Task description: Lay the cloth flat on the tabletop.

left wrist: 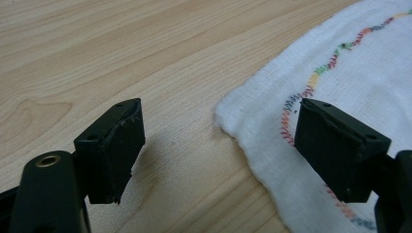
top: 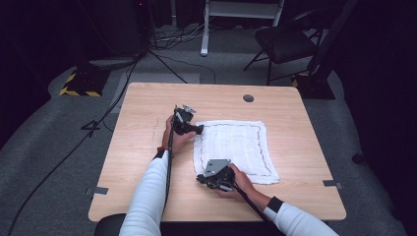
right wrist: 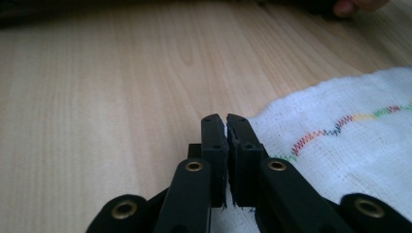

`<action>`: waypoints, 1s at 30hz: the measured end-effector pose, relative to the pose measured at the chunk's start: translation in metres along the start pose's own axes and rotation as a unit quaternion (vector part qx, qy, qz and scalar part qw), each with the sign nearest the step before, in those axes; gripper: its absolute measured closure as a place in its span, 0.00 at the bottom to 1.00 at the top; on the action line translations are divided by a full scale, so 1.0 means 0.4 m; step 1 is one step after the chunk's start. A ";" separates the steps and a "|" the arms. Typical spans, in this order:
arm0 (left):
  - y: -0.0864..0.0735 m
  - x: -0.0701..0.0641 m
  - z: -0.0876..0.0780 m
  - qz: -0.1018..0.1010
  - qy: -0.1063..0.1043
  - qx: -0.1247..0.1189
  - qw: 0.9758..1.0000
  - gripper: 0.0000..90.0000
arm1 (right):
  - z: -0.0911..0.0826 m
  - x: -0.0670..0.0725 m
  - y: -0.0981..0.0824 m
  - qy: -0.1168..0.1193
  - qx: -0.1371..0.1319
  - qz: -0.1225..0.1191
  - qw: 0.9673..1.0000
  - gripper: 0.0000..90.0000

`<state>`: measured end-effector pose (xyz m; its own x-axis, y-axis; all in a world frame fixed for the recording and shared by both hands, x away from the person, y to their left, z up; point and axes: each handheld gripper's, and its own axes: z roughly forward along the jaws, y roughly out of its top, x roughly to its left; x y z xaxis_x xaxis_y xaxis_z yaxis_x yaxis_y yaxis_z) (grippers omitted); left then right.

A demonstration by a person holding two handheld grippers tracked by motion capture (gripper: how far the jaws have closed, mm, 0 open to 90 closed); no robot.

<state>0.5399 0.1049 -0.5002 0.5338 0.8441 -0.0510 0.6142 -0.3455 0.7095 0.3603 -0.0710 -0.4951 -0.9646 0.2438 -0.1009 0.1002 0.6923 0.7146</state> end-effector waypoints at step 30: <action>-0.016 0.021 -0.027 0.044 -0.063 -0.001 0.997 0.93 | -0.012 0.012 0.003 0.001 -0.007 -0.010 1.000 0.97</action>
<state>0.5341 0.1189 -0.4976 0.6544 0.7524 -0.0755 0.5605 -0.4156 0.7163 0.3548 -0.0721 -0.4915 -0.9670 0.2285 -0.1127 0.0781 0.6870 0.7225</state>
